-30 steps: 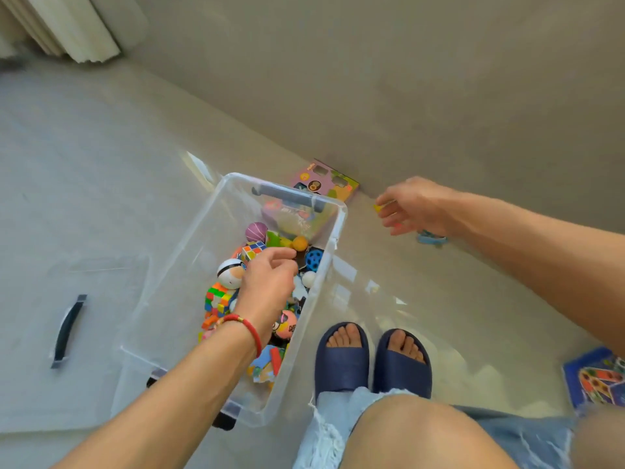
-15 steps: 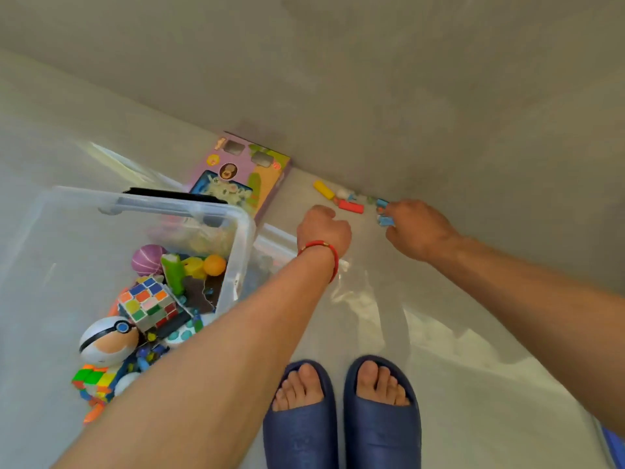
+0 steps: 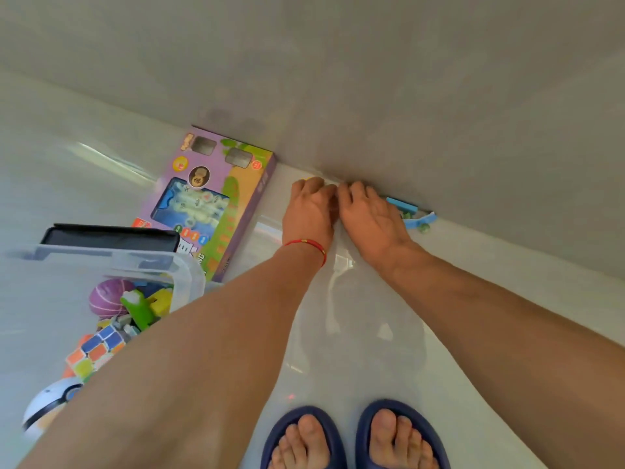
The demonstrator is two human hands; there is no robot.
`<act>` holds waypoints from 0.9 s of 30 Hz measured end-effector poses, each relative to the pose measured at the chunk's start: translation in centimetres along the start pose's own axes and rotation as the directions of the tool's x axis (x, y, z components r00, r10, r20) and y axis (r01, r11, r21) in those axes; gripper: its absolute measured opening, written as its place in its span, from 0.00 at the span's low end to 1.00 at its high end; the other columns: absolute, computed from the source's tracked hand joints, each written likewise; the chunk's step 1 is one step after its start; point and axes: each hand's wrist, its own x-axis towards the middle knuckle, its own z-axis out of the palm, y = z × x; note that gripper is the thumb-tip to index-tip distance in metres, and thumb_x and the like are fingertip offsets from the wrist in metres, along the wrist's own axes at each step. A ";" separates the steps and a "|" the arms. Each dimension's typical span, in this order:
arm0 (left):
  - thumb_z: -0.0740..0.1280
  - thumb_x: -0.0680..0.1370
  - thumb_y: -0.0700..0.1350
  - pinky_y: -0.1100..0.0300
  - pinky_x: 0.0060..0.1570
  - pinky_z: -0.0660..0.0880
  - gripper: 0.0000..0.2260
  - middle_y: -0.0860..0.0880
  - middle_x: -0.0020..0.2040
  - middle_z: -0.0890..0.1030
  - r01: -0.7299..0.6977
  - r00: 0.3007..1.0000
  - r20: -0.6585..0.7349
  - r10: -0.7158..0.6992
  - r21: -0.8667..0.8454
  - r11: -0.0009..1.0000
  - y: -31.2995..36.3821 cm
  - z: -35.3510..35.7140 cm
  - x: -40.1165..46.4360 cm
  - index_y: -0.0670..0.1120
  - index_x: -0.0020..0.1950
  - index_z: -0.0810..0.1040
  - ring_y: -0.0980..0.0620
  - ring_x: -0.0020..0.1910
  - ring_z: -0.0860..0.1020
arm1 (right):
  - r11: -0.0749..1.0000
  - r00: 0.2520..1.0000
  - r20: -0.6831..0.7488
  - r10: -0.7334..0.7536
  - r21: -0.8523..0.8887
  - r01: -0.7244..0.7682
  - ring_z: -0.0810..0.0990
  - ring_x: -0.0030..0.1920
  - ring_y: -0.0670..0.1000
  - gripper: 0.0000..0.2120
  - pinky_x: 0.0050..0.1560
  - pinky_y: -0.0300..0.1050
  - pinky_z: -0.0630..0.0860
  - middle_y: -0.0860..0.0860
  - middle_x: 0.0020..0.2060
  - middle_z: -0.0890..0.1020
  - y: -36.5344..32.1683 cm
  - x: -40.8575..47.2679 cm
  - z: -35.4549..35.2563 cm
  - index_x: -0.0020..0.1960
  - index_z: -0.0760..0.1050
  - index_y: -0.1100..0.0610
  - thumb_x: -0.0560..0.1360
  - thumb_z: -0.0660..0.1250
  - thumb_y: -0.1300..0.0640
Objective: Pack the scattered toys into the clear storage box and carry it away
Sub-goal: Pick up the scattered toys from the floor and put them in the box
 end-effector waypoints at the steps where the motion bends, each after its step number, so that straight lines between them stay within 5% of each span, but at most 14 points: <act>1: 0.69 0.71 0.37 0.53 0.51 0.72 0.09 0.42 0.49 0.80 -0.008 0.999 -0.031 0.008 0.000 1.000 -0.1 0.0 -0.1 0.43 0.49 0.84 0.40 0.53 0.73 | 1.000 1.000 -0.005 0.000 -0.014 0.000 0.77 0.58 0.57 0.19 0.49 0.49 0.77 0.59 0.60 0.75 -0.1 -0.2 0.2 0.70 0.65 0.63 0.80 0.57 0.66; 7: 0.71 0.73 0.38 0.54 0.41 0.74 0.05 0.46 0.44 0.79 0.021 0.990 -0.137 -0.027 -0.045 0.999 -0.5 0.8 -1.7 0.43 0.44 0.86 0.42 0.52 0.73 | 0.982 0.985 0.100 0.143 0.107 -0.153 0.78 0.58 0.58 0.17 0.53 0.49 0.76 0.60 0.61 0.73 -1.0 -1.3 -0.1 0.66 0.66 0.64 0.79 0.63 0.67; 11: 0.71 0.74 0.37 0.57 0.45 0.71 0.03 0.45 0.46 0.79 0.085 0.977 -0.190 -0.099 -0.084 0.993 -0.4 1.4 -4.2 0.43 0.45 0.84 0.42 0.51 0.71 | 0.981 0.984 0.041 0.173 0.085 -0.176 0.80 0.40 0.53 0.14 0.30 0.45 0.70 0.56 0.46 0.78 -1.8 -3.8 1.1 0.55 0.75 0.60 0.73 0.75 0.59; 13: 0.69 0.76 0.37 0.61 0.44 0.67 0.03 0.45 0.49 0.78 0.122 0.972 -0.196 -0.133 -0.067 0.990 -0.1 1.7 -6.1 0.44 0.46 0.82 0.41 0.52 0.70 | 0.983 0.984 -0.032 0.175 0.056 -0.173 0.77 0.35 0.52 0.13 0.26 0.44 0.62 0.55 0.42 0.77 -2.0 -5.6 2.1 0.52 0.77 0.60 0.71 0.76 0.57; 15: 0.67 0.78 0.38 0.61 0.43 0.63 0.03 0.45 0.50 0.76 0.148 0.971 -0.181 -0.154 -0.049 0.988 0.2 1.8 -7.8 0.44 0.47 0.80 0.41 0.54 0.69 | 0.986 0.983 -0.090 0.163 0.037 -0.160 0.75 0.35 0.53 0.12 0.25 0.44 0.66 0.55 0.42 0.76 -1.8 -7.4 3.2 0.53 0.77 0.61 0.73 0.75 0.58; 23: 0.65 0.78 0.36 0.56 0.43 0.66 0.05 0.43 0.49 0.75 0.209 0.977 -0.033 -0.211 -0.040 0.977 0.0 0.8 -12.7 0.43 0.48 0.79 0.41 0.54 0.67 | 0.966 0.992 -0.021 0.126 0.230 -0.118 0.74 0.39 0.58 0.14 0.38 0.52 0.79 0.60 0.46 0.75 -0.4 -15.3 4.3 0.58 0.75 0.64 0.74 0.73 0.65; 27: 0.63 0.79 0.37 0.62 0.47 0.59 0.08 0.43 0.52 0.76 0.266 0.959 0.110 -0.261 -0.040 0.963 0.5 -0.7 -15.5 0.46 0.53 0.80 0.44 0.50 0.68 | 0.885 0.937 0.314 0.151 0.380 -0.270 0.72 0.56 0.57 0.16 0.59 0.46 0.69 0.57 0.60 0.73 1.2 -19.7 3.8 0.70 0.70 0.60 0.85 0.55 0.57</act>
